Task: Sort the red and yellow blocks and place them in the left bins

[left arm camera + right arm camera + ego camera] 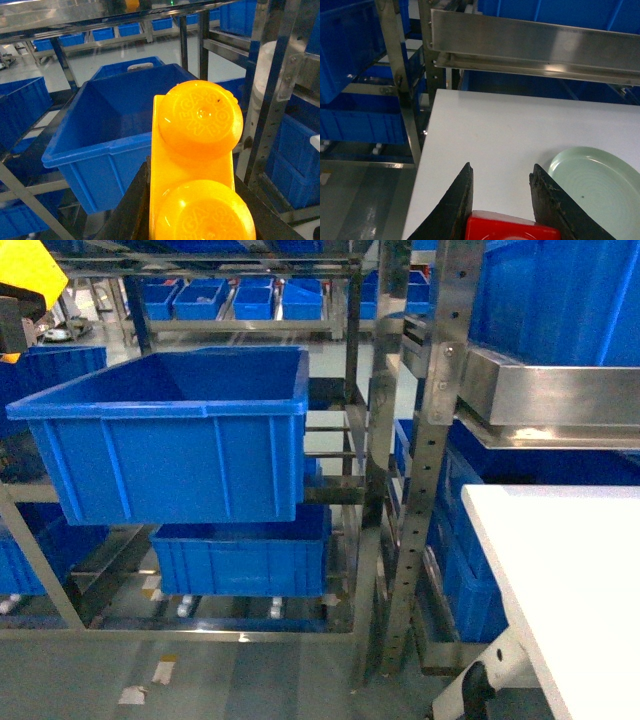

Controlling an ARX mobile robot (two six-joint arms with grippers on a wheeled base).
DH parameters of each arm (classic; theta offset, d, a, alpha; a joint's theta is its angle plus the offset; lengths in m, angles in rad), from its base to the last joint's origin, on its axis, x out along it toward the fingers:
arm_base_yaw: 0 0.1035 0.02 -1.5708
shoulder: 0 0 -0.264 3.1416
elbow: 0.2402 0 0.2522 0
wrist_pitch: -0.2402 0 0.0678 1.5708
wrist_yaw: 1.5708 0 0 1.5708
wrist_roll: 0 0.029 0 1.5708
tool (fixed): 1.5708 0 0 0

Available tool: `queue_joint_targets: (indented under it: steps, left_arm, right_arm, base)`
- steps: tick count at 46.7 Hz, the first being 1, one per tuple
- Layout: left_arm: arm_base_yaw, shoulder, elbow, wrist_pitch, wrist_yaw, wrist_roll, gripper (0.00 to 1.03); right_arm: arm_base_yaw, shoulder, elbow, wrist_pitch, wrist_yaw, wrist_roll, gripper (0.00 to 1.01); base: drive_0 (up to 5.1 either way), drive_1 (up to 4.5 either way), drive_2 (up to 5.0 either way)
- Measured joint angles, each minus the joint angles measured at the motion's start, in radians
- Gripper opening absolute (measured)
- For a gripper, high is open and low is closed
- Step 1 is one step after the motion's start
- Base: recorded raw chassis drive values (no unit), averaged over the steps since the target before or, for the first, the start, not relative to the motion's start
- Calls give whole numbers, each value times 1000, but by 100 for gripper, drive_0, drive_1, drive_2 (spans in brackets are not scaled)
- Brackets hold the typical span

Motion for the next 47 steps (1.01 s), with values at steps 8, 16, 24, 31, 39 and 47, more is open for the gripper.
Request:
queue_joint_targets:
  steps: [8,16,24,31,39,47]
  left_arm:
    - [-1,0,0,-2,0,0,27]
    - [0,0,0,-3,0,0,27]
    - [0,-2,0,2,0,0,27]
    - [0,-2,0,0,0,0,27]
    - [0,-2,0,0,0,0,27]
    - [0,-2,0,0,-1,0,26]
  right_arm:
    - [0,0,0,2,0,0,29]
    - [0,0,0,0,0,0,29]
    - [0,0,0,2,0,0,29]
    - [0,0,0,3,0,0,29]
    - [0,0,0,2,0,0,29]
    - [0,0,0,1,0,0,29]
  base:
    - [-483,253,253]
    - [-482,275,228]
    - [-474,364,128]
    - [-471,369,126]
    - [-483,358,108]
    - [-477,364,109]
